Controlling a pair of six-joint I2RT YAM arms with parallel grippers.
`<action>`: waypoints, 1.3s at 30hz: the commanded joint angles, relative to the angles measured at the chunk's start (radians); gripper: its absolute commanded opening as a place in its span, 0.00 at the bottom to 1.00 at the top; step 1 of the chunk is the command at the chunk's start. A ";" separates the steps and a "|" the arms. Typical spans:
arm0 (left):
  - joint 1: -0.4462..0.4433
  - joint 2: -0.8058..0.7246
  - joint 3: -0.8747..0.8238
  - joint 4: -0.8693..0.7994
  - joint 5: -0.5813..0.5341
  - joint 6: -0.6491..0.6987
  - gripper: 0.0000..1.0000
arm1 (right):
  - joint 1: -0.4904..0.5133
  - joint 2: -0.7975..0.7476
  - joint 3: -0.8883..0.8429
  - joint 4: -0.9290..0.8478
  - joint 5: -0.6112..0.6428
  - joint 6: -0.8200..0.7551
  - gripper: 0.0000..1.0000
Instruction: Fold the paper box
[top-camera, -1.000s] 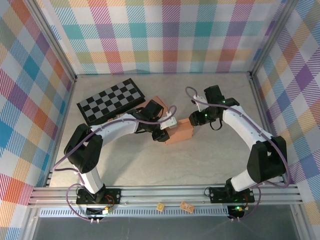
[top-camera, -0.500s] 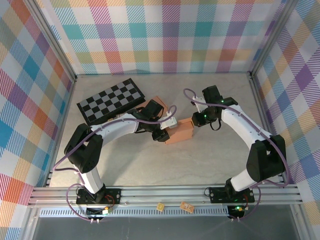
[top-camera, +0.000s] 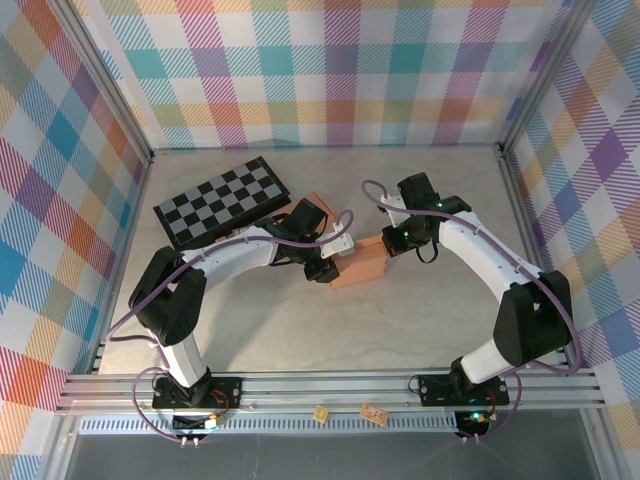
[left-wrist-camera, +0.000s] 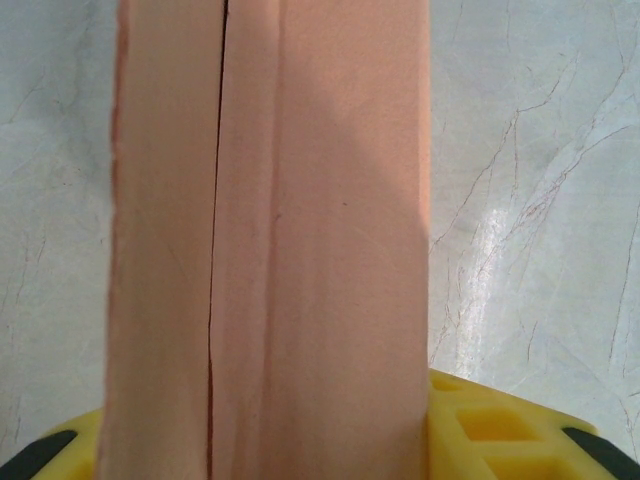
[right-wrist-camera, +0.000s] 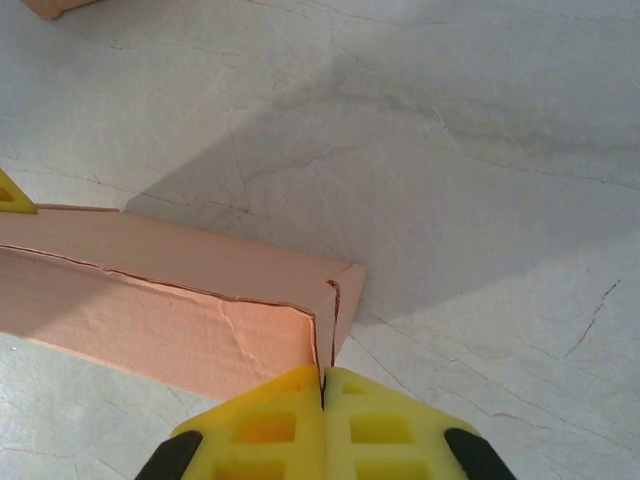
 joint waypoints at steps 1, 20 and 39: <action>0.007 0.007 0.027 0.004 0.014 -0.007 0.40 | 0.015 -0.021 0.019 -0.032 -0.012 0.044 0.00; 0.010 0.017 0.023 0.045 -0.019 -0.059 0.37 | 0.079 -0.142 -0.195 0.101 0.091 0.240 0.00; 0.036 -0.017 -0.003 0.131 -0.044 -0.216 0.51 | 0.167 -0.144 -0.273 0.183 0.291 0.341 0.00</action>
